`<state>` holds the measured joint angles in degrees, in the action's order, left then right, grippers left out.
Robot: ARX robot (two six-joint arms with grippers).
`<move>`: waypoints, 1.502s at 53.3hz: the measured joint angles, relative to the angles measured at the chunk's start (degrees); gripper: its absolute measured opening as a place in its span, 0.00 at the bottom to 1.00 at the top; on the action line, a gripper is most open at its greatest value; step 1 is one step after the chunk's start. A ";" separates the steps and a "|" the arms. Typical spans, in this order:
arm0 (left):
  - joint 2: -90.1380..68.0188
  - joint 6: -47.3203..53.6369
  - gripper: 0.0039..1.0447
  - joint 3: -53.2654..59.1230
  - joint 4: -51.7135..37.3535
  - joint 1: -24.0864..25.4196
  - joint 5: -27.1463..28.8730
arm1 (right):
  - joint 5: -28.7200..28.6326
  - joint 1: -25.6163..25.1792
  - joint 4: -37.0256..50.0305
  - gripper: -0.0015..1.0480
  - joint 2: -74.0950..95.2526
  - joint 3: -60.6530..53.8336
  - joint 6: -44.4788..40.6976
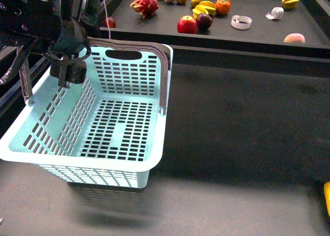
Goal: Pick mango with right arm and hold basket with left
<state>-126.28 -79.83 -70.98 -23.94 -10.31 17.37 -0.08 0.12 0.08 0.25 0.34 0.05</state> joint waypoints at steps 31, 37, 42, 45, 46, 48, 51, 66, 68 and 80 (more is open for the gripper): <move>0.44 -3.15 0.06 0.96 -1.14 -0.11 0.04 | -0.02 0.00 0.00 0.92 0.00 0.00 0.00; 1.77 -3.30 0.06 2.27 -0.96 -0.09 0.72 | 0.00 0.00 0.00 0.92 0.00 0.00 0.00; 3.87 -2.91 0.06 4.37 -0.83 -0.15 0.90 | 0.00 0.00 0.00 0.92 0.00 0.00 0.00; 6.19 -1.22 0.06 6.43 -0.28 -0.31 1.62 | 0.00 0.00 0.00 0.92 0.00 0.00 0.00; 7.23 -0.72 0.06 7.21 -0.07 -0.33 1.97 | -0.02 0.00 0.00 0.92 0.00 0.00 0.00; 8.37 -0.22 0.06 8.00 -0.02 -0.33 2.16 | -0.02 0.00 0.00 0.92 0.00 0.00 0.00; 11.02 0.35 0.06 9.44 0.57 -0.37 2.62 | 0.00 0.00 0.00 0.92 0.00 0.00 0.00; 20.83 1.86 0.06 15.32 1.20 -0.39 3.50 | 0.00 0.00 0.00 0.92 0.00 0.00 0.00; 21.88 1.95 0.06 16.11 1.20 -0.42 3.45 | 0.00 0.00 0.00 0.92 0.00 0.00 0.00; 26.40 10.29 0.06 18.84 -1.07 -3.28 2.97 | 0.00 0.00 0.00 0.92 0.00 0.00 0.00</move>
<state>-99.88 -69.54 -52.14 -25.02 -13.58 20.34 -0.08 0.12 0.08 0.25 0.34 0.05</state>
